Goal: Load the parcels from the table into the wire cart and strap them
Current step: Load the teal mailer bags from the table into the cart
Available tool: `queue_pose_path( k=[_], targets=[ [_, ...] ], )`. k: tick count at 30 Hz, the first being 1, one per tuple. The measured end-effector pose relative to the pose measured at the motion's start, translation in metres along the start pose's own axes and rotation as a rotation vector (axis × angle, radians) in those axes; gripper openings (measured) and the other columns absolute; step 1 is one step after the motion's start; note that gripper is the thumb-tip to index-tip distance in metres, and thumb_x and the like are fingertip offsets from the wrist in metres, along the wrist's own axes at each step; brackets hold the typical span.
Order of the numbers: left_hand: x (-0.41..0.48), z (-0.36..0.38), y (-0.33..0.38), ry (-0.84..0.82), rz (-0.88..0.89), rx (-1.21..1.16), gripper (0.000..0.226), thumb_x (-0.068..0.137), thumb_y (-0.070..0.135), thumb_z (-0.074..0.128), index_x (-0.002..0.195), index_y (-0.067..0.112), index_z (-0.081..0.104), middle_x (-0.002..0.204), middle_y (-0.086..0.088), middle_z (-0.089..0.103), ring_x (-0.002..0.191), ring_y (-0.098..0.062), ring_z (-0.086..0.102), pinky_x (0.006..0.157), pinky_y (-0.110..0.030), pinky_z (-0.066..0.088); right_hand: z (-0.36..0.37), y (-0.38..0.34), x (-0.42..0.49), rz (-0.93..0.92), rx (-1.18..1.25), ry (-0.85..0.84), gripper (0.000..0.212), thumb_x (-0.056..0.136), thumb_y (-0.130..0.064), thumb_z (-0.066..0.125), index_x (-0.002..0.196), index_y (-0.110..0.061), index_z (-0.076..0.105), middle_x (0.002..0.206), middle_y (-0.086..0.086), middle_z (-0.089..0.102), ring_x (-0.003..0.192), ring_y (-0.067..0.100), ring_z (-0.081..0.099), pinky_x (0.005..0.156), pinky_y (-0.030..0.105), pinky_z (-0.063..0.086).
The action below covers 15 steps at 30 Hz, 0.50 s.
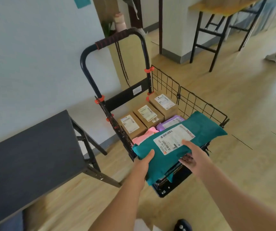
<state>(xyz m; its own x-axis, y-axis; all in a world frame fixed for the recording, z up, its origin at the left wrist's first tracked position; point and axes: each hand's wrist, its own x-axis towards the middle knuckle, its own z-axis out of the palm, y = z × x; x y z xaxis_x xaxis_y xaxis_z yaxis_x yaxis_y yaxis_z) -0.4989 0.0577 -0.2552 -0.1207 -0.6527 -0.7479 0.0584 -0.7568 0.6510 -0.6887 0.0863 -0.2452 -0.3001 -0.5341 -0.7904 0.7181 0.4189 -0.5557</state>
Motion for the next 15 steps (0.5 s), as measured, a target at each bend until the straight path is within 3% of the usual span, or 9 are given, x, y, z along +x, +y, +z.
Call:
queue_pose_path(
  k=[8, 12, 15],
  targets=[
    [0.055, 0.024, 0.033, -0.033, 0.010, -0.062, 0.038, 0.088, 0.024, 0.072, 0.123, 0.012, 0.062, 0.111, -0.012, 0.072, 0.102, -0.034, 0.069, 0.094, -0.053, 0.053, 0.002, -0.048, 0.055, -0.041, -0.013, 0.075, 0.045, 0.087, -0.027, 0.074, 0.126, -0.015, 0.054, 0.110, 0.013, 0.066, 0.101, 0.028, 0.065, 0.091, 0.046, 0.054],
    [0.093, 0.028, 0.064, -0.050, 0.009, -0.105, 0.034, 0.088, 0.022, 0.072, 0.119, 0.010, 0.065, 0.106, -0.013, 0.074, 0.095, -0.033, 0.072, 0.080, -0.046, 0.059, 0.010, -0.075, 0.084, -0.048, -0.080, 0.095, 0.042, 0.089, -0.034, 0.071, 0.123, -0.014, 0.057, 0.112, 0.013, 0.069, 0.104, 0.028, 0.066, 0.088, 0.043, 0.052],
    [0.123, 0.028, 0.087, -0.029, 0.004, -0.077, 0.038, 0.086, 0.024, 0.075, 0.120, 0.011, 0.064, 0.108, -0.013, 0.073, 0.099, -0.034, 0.070, 0.091, -0.052, 0.055, 0.019, -0.096, 0.108, -0.032, -0.151, 0.097, 0.039, 0.088, -0.037, 0.071, 0.113, -0.010, 0.058, 0.113, 0.014, 0.067, 0.103, 0.029, 0.065, 0.093, 0.044, 0.052]
  ],
)
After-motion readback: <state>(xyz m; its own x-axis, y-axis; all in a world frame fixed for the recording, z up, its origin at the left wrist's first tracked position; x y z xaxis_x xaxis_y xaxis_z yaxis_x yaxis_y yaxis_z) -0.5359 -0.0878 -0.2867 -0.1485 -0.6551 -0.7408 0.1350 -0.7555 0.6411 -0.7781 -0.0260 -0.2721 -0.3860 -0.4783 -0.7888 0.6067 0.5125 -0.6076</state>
